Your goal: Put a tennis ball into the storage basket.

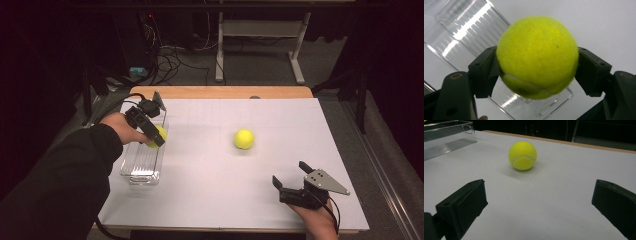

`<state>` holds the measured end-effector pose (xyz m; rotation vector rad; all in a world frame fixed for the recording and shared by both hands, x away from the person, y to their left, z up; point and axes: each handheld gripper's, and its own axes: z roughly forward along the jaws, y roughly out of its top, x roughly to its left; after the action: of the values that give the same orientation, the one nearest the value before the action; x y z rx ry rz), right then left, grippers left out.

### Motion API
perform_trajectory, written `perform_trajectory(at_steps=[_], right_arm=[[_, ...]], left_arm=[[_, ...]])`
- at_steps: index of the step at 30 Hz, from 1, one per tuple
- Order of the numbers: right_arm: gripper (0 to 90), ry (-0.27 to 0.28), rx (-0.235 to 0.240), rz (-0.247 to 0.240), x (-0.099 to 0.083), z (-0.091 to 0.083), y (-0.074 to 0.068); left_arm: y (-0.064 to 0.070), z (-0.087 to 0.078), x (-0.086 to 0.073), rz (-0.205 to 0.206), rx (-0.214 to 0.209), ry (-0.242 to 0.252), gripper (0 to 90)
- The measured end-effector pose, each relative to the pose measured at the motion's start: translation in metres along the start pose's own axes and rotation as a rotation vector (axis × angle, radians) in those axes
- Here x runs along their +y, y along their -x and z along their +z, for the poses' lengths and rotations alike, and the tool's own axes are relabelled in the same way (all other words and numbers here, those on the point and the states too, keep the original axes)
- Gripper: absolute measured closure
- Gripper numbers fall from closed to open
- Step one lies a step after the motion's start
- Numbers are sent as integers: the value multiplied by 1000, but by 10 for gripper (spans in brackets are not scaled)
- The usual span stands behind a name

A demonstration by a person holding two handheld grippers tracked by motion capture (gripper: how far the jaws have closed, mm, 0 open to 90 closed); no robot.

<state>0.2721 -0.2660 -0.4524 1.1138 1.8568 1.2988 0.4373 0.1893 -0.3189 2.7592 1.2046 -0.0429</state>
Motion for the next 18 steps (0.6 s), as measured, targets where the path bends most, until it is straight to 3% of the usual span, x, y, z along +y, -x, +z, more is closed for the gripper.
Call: perform_trajectory(at_steps=[18], right_arm=[[0,-2,1,1,0,0,0]], left_arm=[[-27,-3,-6,-78,14,-14,273]])
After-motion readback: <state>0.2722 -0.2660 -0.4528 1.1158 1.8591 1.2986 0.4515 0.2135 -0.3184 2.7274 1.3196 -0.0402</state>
